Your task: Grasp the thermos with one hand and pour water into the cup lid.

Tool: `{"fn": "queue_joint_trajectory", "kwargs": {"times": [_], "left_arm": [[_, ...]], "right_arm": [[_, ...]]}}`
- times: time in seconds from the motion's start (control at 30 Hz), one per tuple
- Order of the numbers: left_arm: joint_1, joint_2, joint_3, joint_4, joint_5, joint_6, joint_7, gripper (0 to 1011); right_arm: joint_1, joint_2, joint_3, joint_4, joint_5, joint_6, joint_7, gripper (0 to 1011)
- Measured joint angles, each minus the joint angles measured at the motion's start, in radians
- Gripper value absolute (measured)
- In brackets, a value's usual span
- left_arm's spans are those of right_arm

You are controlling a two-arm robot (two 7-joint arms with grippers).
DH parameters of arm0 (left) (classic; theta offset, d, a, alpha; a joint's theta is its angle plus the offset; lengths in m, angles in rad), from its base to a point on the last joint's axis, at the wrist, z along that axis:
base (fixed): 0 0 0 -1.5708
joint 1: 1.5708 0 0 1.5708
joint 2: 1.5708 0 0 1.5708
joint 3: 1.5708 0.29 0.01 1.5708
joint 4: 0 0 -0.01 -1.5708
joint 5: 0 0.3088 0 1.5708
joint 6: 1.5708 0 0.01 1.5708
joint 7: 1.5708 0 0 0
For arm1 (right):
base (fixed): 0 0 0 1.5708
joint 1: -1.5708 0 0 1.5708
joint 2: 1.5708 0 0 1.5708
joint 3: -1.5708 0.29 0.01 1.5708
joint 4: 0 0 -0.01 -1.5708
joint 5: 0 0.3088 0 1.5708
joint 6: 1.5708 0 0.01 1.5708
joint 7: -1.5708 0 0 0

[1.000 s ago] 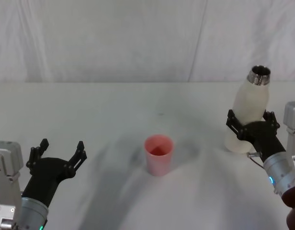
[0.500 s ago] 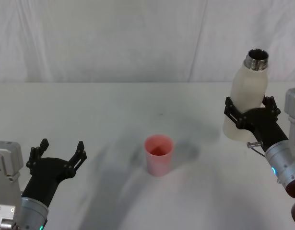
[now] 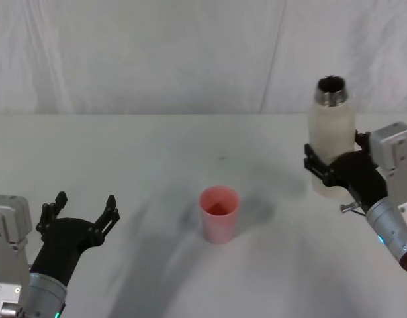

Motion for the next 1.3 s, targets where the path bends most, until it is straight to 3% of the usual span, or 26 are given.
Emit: {"fn": "queue_joint_trajectory", "kwargs": {"times": [0.13,0.2,0.53,0.63,0.93,1.3], "left_arm": [[0.000,0.000,0.000,0.000,0.000,0.000,0.000,1001],[0.000,0.000,0.000,0.000,0.000,0.000,0.000,1001],[0.000,0.000,0.000,0.000,0.000,0.000,0.000,1001],[0.000,0.000,0.000,0.000,0.000,0.000,0.000,1001],[0.000,0.000,0.000,0.000,0.000,0.000,0.000,1001],[0.000,0.000,0.000,0.000,0.000,0.000,0.000,1001]], "right_arm": [[0.016,0.045,-0.047,-0.015,-0.096,0.023,0.012,951],[0.019,0.051,-0.055,-0.016,-0.111,0.025,0.014,951],[0.056,0.107,-0.152,-0.039,-0.297,0.054,0.023,951],[0.066,0.125,-0.191,-0.041,-0.377,0.058,0.021,951],[0.079,0.153,-0.264,-0.041,-0.541,0.074,0.005,951],[0.089,0.176,-0.320,-0.042,-0.705,0.119,-0.013,951]]}}
